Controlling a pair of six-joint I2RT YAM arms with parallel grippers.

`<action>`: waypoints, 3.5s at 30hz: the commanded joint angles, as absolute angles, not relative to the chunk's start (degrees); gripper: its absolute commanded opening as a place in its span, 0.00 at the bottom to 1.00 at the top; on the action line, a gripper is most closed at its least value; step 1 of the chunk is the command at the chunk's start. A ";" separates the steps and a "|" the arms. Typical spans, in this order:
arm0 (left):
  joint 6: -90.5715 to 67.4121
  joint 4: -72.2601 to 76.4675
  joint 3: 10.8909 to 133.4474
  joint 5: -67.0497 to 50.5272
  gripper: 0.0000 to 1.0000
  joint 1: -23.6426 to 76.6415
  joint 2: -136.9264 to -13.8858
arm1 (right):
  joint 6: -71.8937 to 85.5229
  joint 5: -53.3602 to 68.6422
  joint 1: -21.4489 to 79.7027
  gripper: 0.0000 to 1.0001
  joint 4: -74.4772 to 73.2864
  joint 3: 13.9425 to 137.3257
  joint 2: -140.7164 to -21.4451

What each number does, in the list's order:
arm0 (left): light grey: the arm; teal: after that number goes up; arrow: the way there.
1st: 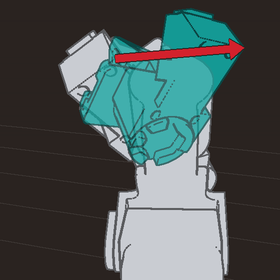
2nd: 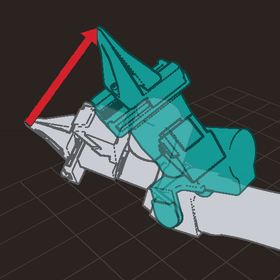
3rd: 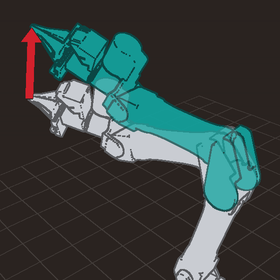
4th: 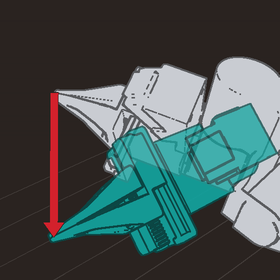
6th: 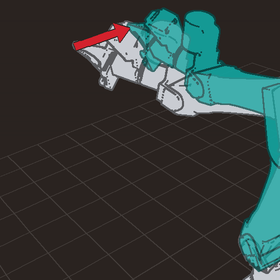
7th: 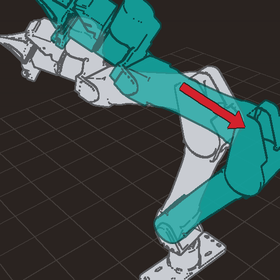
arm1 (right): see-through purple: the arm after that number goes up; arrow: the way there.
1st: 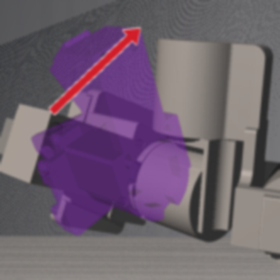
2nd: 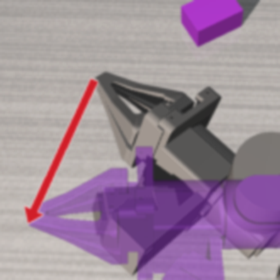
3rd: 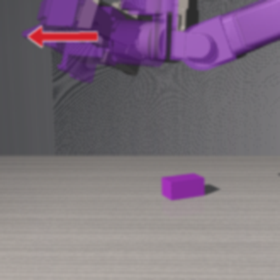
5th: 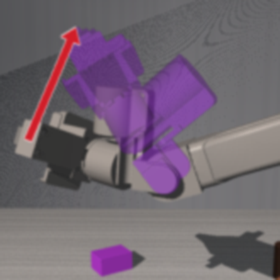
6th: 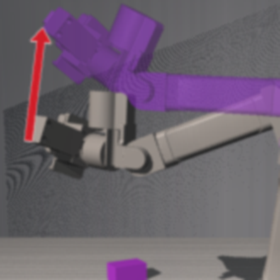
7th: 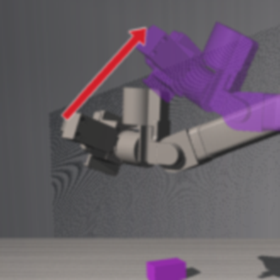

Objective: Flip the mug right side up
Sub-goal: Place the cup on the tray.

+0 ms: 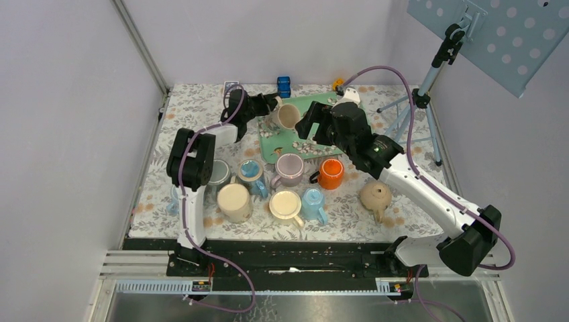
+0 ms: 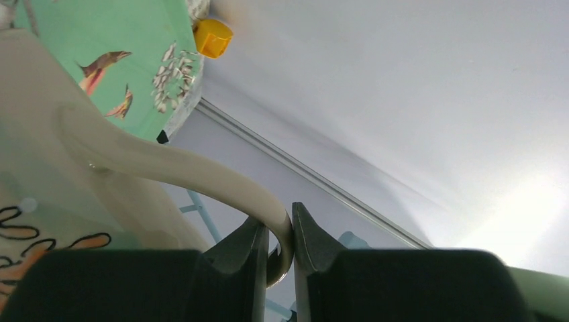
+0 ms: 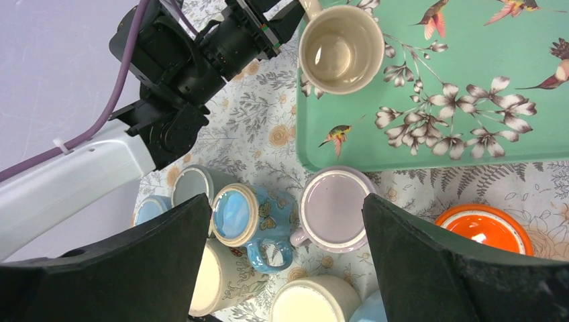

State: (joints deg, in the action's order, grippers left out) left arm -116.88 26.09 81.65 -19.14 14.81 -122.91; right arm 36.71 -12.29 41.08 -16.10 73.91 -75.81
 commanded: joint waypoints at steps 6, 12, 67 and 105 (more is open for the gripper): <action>-131.38 38.37 86.35 -21.42 0.00 12.38 -127.57 | 37.26 -11.50 40.80 0.91 -16.43 73.73 -75.05; -131.83 37.28 86.62 -19.72 0.00 11.53 -128.66 | 37.38 -11.19 40.83 0.90 -16.99 74.31 -75.50; -132.98 33.22 93.07 -16.39 0.32 7.93 -139.07 | 37.49 -10.46 40.83 0.90 -17.60 74.19 -76.73; -110.60 15.09 100.68 -14.25 0.99 3.31 -130.26 | 37.56 -9.43 40.85 0.95 -16.01 71.96 -74.58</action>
State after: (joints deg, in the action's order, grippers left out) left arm -116.16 21.26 97.12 -16.45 4.40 -137.64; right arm 37.58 -9.89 41.08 -17.37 71.96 -76.53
